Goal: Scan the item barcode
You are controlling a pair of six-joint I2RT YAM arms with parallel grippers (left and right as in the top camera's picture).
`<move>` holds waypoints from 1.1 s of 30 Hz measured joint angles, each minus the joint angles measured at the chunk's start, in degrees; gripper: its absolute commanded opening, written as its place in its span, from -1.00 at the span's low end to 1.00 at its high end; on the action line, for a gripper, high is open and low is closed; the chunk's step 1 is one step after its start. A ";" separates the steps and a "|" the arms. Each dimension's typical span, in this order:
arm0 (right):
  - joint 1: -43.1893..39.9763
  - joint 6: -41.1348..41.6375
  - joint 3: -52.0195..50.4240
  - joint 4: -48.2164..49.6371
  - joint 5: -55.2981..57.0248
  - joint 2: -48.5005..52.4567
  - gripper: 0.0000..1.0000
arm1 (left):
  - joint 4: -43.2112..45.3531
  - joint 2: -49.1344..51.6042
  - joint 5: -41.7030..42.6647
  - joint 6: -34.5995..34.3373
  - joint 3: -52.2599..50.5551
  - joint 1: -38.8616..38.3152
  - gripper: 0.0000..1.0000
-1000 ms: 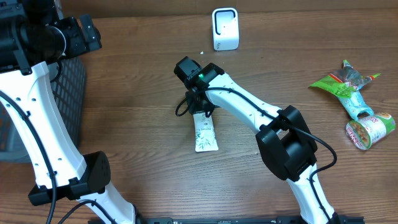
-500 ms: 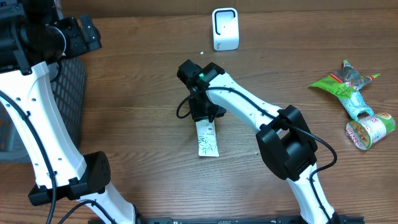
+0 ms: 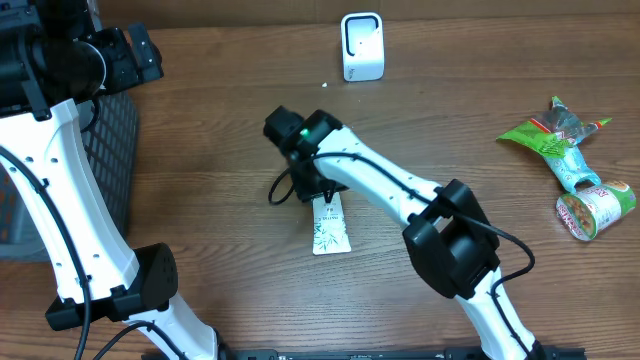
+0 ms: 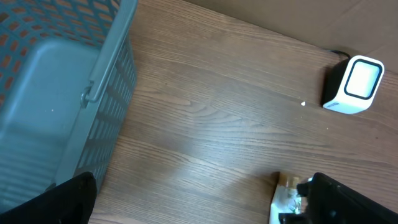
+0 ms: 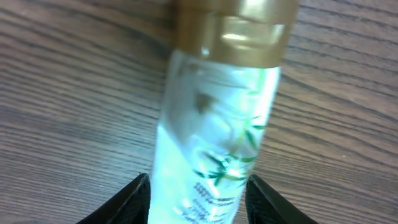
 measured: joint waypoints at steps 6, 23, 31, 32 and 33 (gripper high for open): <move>1.33 0.22 0.00 0.09 2.32 0.00 0.00 | 0.00 0.00 0.00 -0.02 0.00 0.00 1.00; 2.12 0.39 0.02 2.14 3.80 0.00 0.11 | 0.00 0.00 0.00 0.00 0.00 0.00 1.00; 5.86 0.92 0.02 2.16 9.14 0.00 0.20 | 0.02 0.00 0.00 -0.02 0.00 0.00 0.99; 6.25 1.01 0.02 2.27 9.44 0.00 0.20 | 0.00 0.00 0.00 -0.02 0.00 0.00 0.99; 6.56 1.05 0.02 2.47 9.75 0.00 0.20 | 0.00 0.00 0.00 -0.02 0.00 0.00 1.00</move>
